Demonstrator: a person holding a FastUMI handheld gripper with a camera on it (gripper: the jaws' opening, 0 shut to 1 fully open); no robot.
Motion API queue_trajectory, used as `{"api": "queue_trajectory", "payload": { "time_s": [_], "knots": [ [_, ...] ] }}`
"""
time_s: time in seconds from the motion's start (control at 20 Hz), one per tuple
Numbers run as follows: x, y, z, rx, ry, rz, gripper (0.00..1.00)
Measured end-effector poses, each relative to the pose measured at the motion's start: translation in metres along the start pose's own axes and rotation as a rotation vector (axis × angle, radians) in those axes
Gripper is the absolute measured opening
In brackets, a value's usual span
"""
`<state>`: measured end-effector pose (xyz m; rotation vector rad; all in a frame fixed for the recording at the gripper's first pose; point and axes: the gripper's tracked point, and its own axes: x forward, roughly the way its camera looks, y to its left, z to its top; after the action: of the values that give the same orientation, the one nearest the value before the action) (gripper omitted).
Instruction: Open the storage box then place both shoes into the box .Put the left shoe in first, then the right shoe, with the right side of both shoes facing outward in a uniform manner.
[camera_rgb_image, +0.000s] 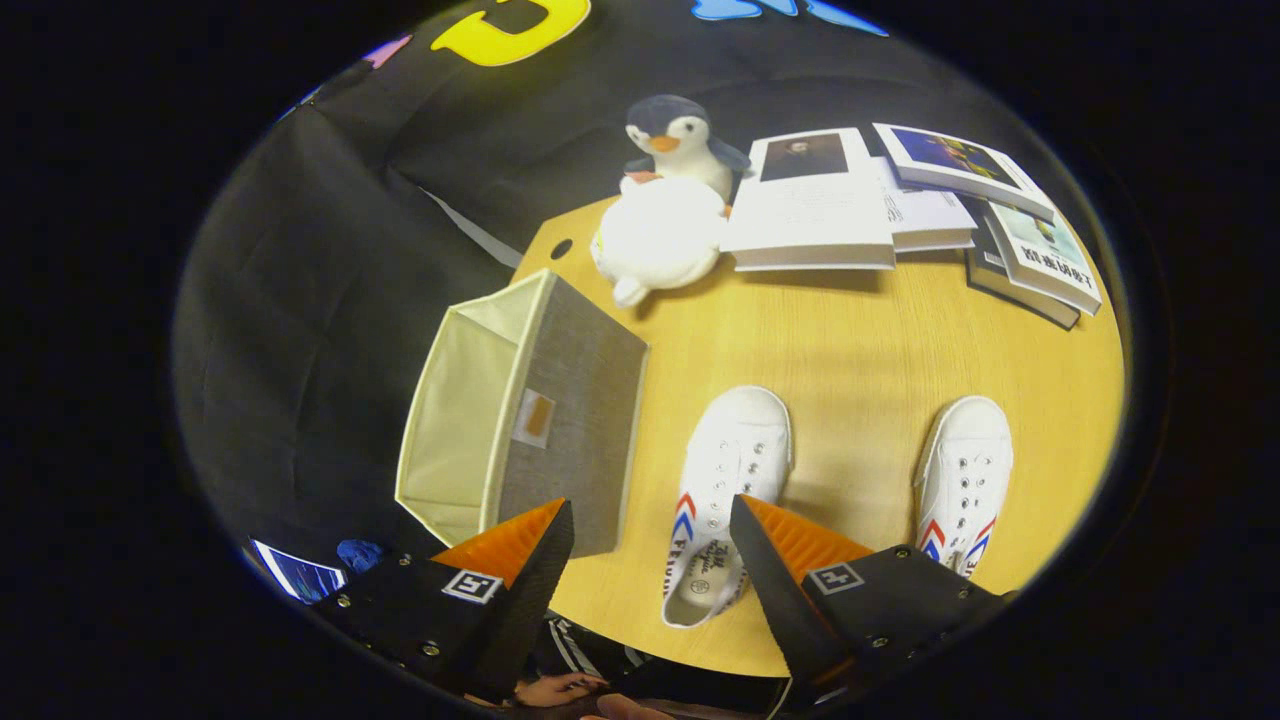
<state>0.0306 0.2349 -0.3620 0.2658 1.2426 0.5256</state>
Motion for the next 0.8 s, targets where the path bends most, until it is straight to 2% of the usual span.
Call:
{"api": "queue_trajectory", "payload": {
  "time_s": [0.2,0.55,0.8],
  "knots": [
    [0.015,-0.027,-0.022,0.037,0.089,-0.041,0.95],
    [0.045,-0.056,-0.046,0.028,0.177,-0.106,0.95],
    [0.069,-0.072,-0.051,0.0,0.198,-0.145,0.88]
  ]
}}
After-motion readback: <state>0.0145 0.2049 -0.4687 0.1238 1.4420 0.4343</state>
